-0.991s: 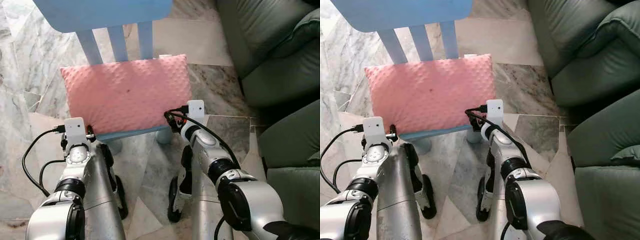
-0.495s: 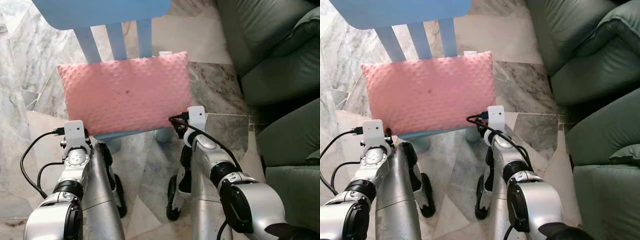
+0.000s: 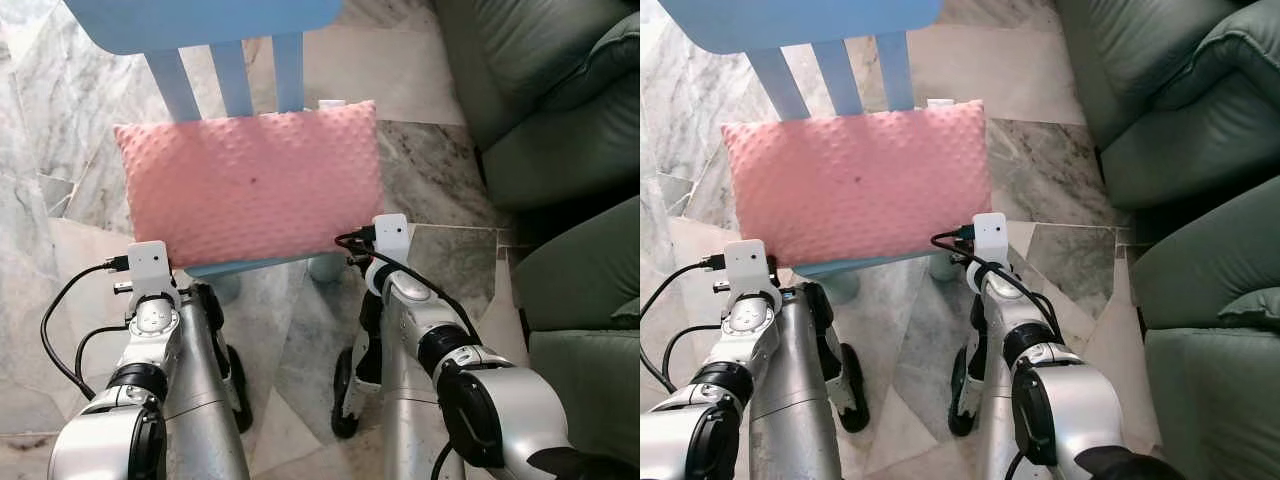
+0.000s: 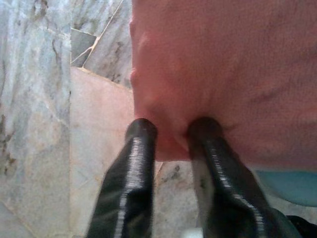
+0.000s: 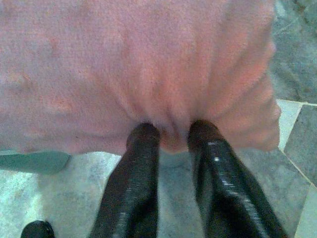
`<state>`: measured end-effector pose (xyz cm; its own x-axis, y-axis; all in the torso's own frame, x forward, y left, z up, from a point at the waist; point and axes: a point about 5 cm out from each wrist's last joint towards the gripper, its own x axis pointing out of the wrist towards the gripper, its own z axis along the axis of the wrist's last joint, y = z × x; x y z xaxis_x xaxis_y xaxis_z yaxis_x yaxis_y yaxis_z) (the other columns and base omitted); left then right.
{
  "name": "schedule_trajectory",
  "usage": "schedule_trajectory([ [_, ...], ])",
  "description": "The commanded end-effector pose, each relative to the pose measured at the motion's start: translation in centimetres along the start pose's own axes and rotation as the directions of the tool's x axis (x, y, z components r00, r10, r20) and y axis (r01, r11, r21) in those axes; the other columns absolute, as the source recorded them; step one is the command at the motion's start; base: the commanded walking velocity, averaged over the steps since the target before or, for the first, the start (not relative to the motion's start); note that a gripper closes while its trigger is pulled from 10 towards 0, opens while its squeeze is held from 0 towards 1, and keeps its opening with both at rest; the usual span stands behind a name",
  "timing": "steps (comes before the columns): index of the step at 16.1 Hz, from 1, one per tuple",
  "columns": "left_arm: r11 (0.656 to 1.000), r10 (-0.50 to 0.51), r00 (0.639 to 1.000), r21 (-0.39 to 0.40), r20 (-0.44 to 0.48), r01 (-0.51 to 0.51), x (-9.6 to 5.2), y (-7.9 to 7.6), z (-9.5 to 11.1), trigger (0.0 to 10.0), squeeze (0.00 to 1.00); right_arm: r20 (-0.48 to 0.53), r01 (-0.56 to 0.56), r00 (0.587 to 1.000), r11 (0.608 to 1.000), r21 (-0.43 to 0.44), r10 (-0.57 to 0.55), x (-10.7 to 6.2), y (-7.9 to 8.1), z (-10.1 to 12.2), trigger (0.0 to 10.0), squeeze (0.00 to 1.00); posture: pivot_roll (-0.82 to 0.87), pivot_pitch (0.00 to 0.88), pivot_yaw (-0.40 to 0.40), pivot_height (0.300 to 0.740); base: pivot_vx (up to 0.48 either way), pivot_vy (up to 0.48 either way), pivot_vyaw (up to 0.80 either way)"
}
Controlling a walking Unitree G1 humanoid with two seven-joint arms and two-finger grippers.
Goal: Move the pillow to the sofa
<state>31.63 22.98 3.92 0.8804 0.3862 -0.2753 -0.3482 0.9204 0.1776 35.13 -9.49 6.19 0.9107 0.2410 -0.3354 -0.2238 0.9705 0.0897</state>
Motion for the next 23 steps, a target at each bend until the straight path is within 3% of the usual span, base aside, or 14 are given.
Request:
schedule_trajectory([
  [1, 1.000, 0.006, 0.997, 0.006, -0.079, -0.006, -0.7, 0.4, -2.2, 0.0, 0.00, -0.055, 0.013, 0.998, 1.000, 0.013, -0.012, -0.4, 0.0, -1.7, 0.0, 0.00, 0.18, 0.462, -0.091, 0.525, 0.000, 0.000, 0.00],
  [6, 1.000, 0.003, 0.998, 0.004, -0.069, -0.003, -0.5, 0.1, -1.7, 0.0, 0.00, -0.036, 0.023, 0.999, 1.000, 0.011, -0.022, -0.4, -0.4, -1.4, 0.0, 0.00, 0.17, 0.442, -0.093, 0.525, 0.000, 0.000, 0.00],
  [11, 0.999, 0.031, 1.000, -0.017, -0.001, -0.031, 0.3, 0.6, 0.3, 0.0, 0.00, 0.044, 0.034, 0.998, 0.999, -0.002, -0.033, -0.2, -1.6, 0.6, 0.0, 0.00, 0.16, 0.391, -0.101, 0.525, 0.000, 0.000, 0.00],
  [15, 0.998, 0.044, 0.976, -0.056, 0.213, -0.033, 0.9, 1.7, 4.4, 0.0, 0.00, 0.188, -0.017, 0.981, 0.991, -0.135, 0.042, -0.4, -1.9, 2.8, 0.0, 0.00, 0.14, 0.300, -0.101, 0.525, 0.000, 0.000, 0.00],
  [18, 0.995, 0.038, 0.944, -0.097, 0.328, -0.006, 0.6, 2.2, 6.5, 0.0, 0.00, 0.274, -0.038, 0.958, 0.984, -0.173, 0.085, -0.9, -2.7, 3.6, 0.0, 0.00, 0.12, 0.233, -0.096, 0.525, 0.000, 0.000, 0.00],
  [21, 0.993, 0.012, 0.915, -0.114, 0.404, 0.037, 0.2, 2.2, 8.3, 0.0, 0.00, 0.332, -0.035, 0.938, 0.982, -0.184, 0.096, -1.7, -3.8, 3.8, 0.0, 0.00, 0.11, 0.143, -0.083, 0.525, 0.000, 0.000, 0.00],
  [22, 0.994, -0.024, 0.907, -0.091, 0.420, 0.068, -0.3, 1.6, 8.3, 0.0, 0.00, 0.353, -0.028, 0.931, 0.984, -0.179, 0.091, -2.1, -4.2, 3.7, 0.0, 0.00, 0.10, 0.089, -0.071, 0.525, 0.000, 0.000, 0.00],
  [23, 0.994, -0.036, 0.905, -0.081, 0.424, 0.078, -0.5, 1.4, 8.3, 0.0, 0.00, 0.360, -0.027, 0.929, 0.984, -0.178, 0.091, -2.3, -4.4, 3.6, 0.0, 0.00, 0.10, 0.089, -0.071, 0.525, 0.000, 0.000, 0.00],
])
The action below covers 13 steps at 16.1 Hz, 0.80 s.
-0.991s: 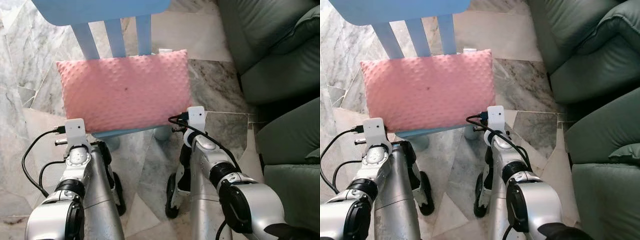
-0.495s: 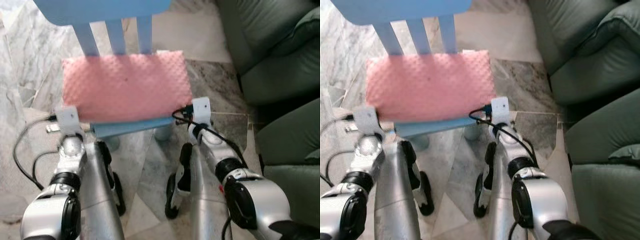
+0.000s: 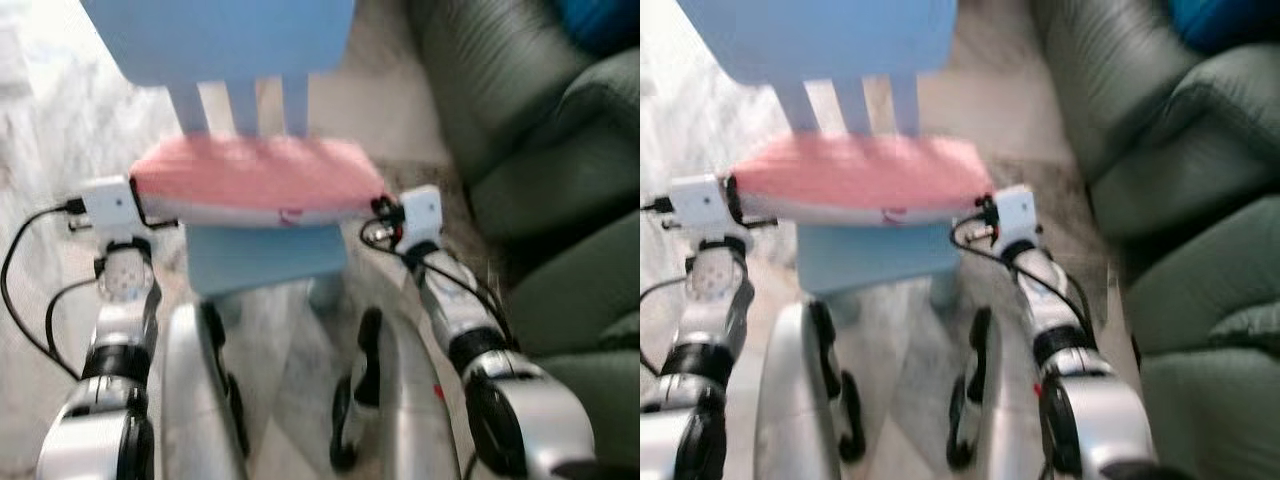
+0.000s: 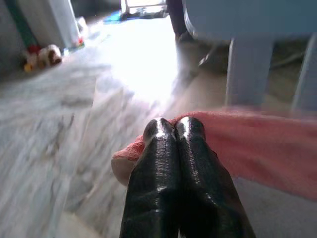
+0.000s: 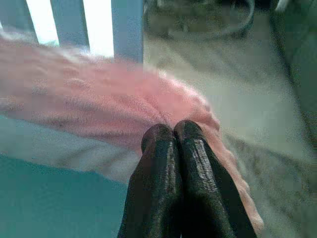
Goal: Move the pillow to the sofa
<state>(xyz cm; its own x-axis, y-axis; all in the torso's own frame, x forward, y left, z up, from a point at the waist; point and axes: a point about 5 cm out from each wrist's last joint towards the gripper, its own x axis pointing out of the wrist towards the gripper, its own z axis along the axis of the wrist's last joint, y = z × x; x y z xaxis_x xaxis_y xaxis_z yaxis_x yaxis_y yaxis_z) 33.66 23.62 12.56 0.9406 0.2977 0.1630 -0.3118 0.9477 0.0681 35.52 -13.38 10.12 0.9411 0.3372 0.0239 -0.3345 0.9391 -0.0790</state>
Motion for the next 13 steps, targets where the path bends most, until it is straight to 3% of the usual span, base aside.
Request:
schedule_trajectory([
  [1, 0.999, -0.039, 0.999, 0.025, -0.008, 0.040, -0.9, -0.7, -0.4, 0.0, 0.00, 0.019, 0.033, 0.999, 0.999, 0.008, -0.033, -1.1, -1.1, -0.4, 0.0, 0.00, 0.09, 0.041, -0.060, 0.525, 0.000, 0.000, 0.00],
  [4, 0.994, -0.110, 0.994, 0.009, -0.028, 0.110, -2.6, -2.0, -0.7, 0.0, 0.00, 0.050, 0.041, 0.998, 0.999, 0.024, -0.042, -2.4, -1.2, -0.8, 0.0, 0.00, 0.07, 0.000, -0.052, 0.525, 0.000, 0.000, 0.00],
  [7, 0.980, -0.197, 0.979, 0.008, -0.045, 0.197, -5.4, -3.0, -0.8, 0.0, 0.00, 0.072, 0.037, 0.997, 0.999, 0.032, -0.039, -5.0, -0.3, -1.6, 0.0, 0.00, 0.08, 0.000, -0.045, 0.525, 0.000, 0.000, 0.00],
  [8, 0.982, -0.191, 0.980, -0.003, -0.059, 0.191, -6.4, -3.1, -0.8, 0.0, 0.00, 0.073, 0.039, 0.996, 0.997, 0.062, -0.044, -6.6, 0.6, -1.9, 0.0, 0.00, 0.08, 0.000, -0.042, 0.525, 0.000, 0.000, 0.00],
  [13, 0.990, -0.142, 0.982, -0.042, -0.123, 0.138, -8.4, -3.0, -0.9, 0.0, 0.00, 0.096, 0.071, 0.992, 0.990, 0.126, -0.084, -8.5, 1.6, -0.7, 0.0, 0.00, 0.07, 0.000, -0.026, 0.525, 0.000, 0.000, 0.00],
])
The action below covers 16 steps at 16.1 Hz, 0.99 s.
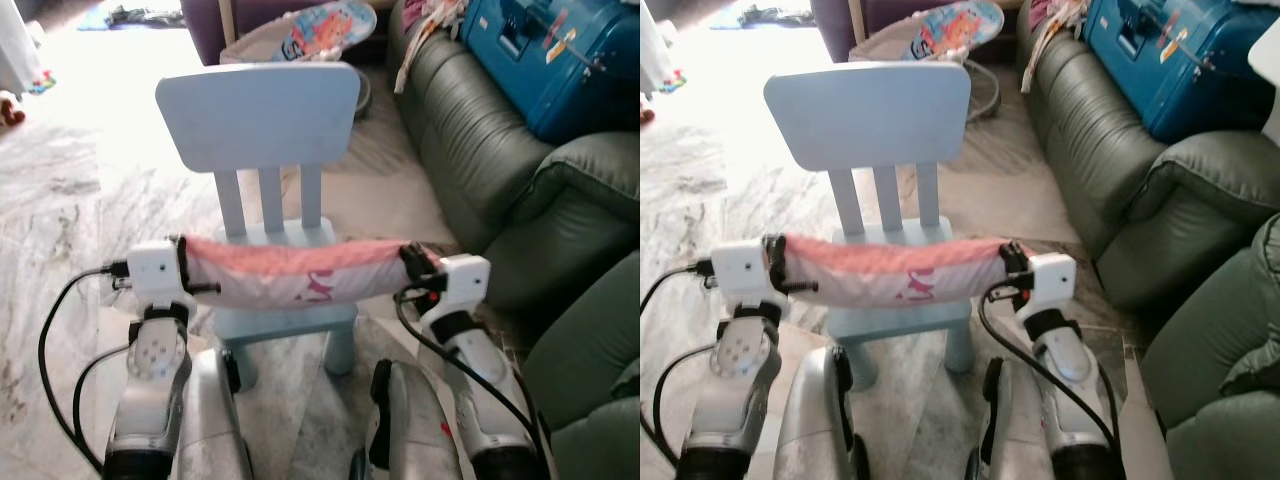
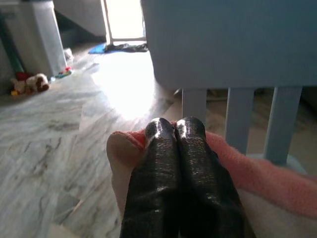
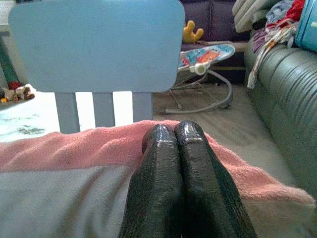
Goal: Move the pillow to the sofa
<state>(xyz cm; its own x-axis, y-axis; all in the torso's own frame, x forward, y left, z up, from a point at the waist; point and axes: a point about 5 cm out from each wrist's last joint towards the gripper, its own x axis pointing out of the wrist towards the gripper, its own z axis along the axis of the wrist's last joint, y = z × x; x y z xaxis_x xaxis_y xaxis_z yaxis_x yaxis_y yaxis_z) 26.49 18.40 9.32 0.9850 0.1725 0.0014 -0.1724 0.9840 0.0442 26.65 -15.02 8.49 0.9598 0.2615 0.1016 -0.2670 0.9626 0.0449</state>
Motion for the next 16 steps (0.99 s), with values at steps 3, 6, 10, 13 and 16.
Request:
schedule_trajectory([
  [3, 1.000, 0.015, 1.000, 0.009, -0.012, -0.015, -0.6, -0.2, 0.2, 0.0, 0.00, -0.018, 0.033, 0.999, 0.999, 0.031, -0.032, -0.8, 0.0, 0.1, 0.0, 0.00, 0.07, 0.000, -0.024, 0.525, 0.000, 0.000, 0.00],
  [6, 1.000, -0.012, 1.000, 0.000, -0.027, 0.012, -0.8, -0.9, 0.2, 0.0, 0.00, -0.042, 0.055, 0.998, 0.997, 0.055, -0.053, -1.0, 0.2, 0.0, 0.0, 0.00, 0.07, 0.000, -0.019, 0.548, 0.000, 0.000, 0.00],
  [10, 1.000, -0.019, 0.999, 0.001, -0.037, 0.019, -0.7, -1.1, 0.5, 0.0, 0.00, -0.058, 0.079, 0.996, 0.994, 0.081, -0.074, -0.8, 0.2, 0.3, 0.0, 0.00, 0.07, 0.000, -0.011, 0.590, 0.000, 0.000, 0.00],
  [13, 1.000, -0.022, 0.999, 0.004, -0.040, 0.022, -0.5, -1.1, 0.5, 0.0, 0.00, -0.060, 0.082, 0.995, 0.993, 0.087, -0.077, -0.6, 0.1, 0.4, 0.0, 0.00, 0.07, 0.000, -0.010, 0.619, 0.000, 0.000, 0.00],
  [16, 1.000, -0.024, 0.999, 0.005, -0.047, 0.024, -0.5, -1.2, 0.5, 0.0, 0.00, -0.070, 0.087, 0.994, 0.992, 0.089, -0.081, -0.7, 0.1, 0.3, 0.0, 0.00, 0.07, 0.000, -0.009, 0.647, 0.000, 0.000, 0.00],
])
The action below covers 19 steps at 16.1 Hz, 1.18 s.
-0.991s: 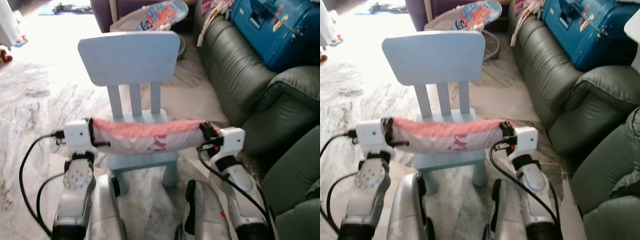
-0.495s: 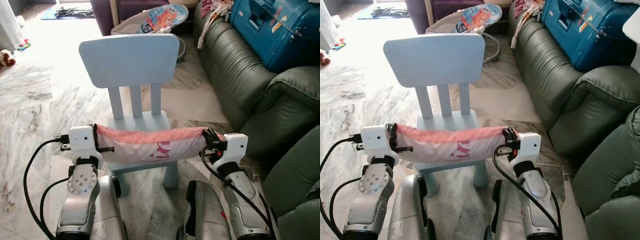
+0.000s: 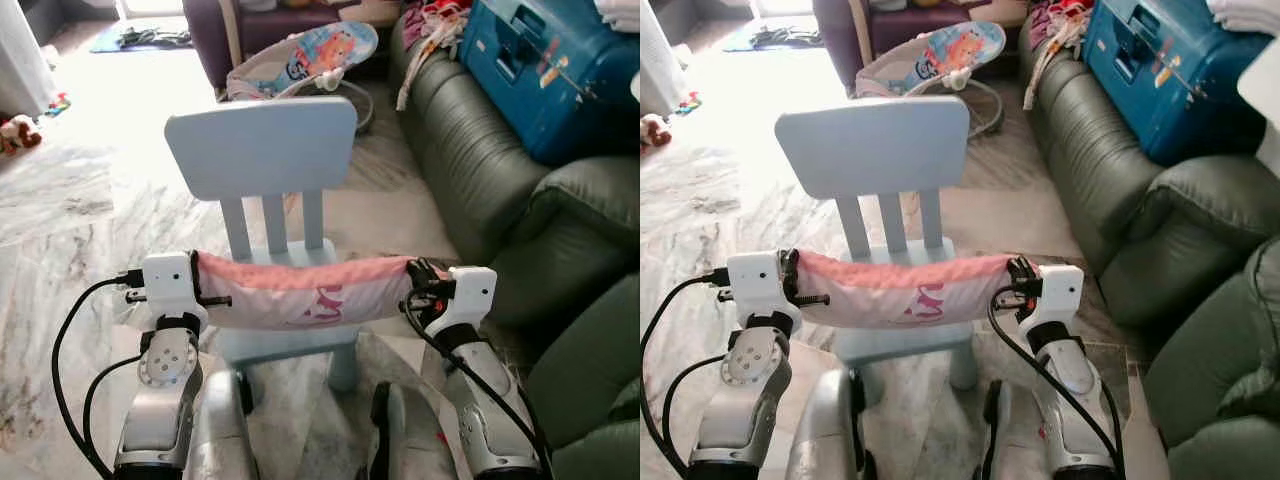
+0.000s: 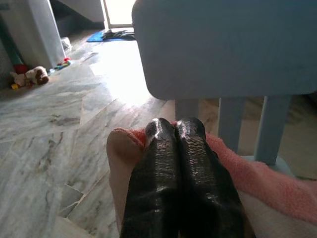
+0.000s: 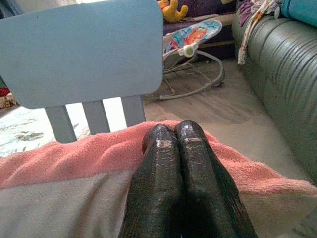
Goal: Move the pillow to the sofa
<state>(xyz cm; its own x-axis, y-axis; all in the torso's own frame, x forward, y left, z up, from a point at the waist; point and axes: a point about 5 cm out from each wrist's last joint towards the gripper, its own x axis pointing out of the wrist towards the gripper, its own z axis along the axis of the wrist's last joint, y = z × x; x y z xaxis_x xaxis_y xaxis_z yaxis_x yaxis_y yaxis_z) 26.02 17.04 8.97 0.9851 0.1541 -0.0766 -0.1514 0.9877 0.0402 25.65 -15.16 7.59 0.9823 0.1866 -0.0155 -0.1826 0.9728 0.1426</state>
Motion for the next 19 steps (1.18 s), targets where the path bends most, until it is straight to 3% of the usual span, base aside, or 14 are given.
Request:
schedule_trajectory([
  [1, 1.000, -0.002, 1.000, 0.009, 0.028, 0.001, 0.15, 0.13, 0.82, 0.0, 0.00, 0.039, -0.006, 0.999, 1.000, 0.003, 0.005, 0.16, 0.07, 1.03, 0.0, 0.00, 0.07, 0.000, -0.009, 0.657, 0.000, 0.000, 0.00],
  [8, 1.000, -0.008, 1.000, 0.006, 0.024, 0.008, 0.48, -0.14, 0.86, 0.0, 0.00, 0.040, -0.003, 0.999, 1.000, 0.008, 0.003, 0.68, 0.06, 1.21, 0.0, 0.00, 0.07, 0.000, -0.012, 0.740, 0.000, 0.000, 0.00],
  [19, 1.000, -0.019, 1.000, 0.005, 0.003, 0.019, 0.52, -0.79, 0.29, 0.0, 0.00, 0.040, 0.009, 0.999, 1.000, -0.008, -0.008, 0.96, -0.34, 1.30, 0.0, 0.00, 0.06, 0.000, -0.018, 0.740, 0.000, 0.000, 0.00],
])
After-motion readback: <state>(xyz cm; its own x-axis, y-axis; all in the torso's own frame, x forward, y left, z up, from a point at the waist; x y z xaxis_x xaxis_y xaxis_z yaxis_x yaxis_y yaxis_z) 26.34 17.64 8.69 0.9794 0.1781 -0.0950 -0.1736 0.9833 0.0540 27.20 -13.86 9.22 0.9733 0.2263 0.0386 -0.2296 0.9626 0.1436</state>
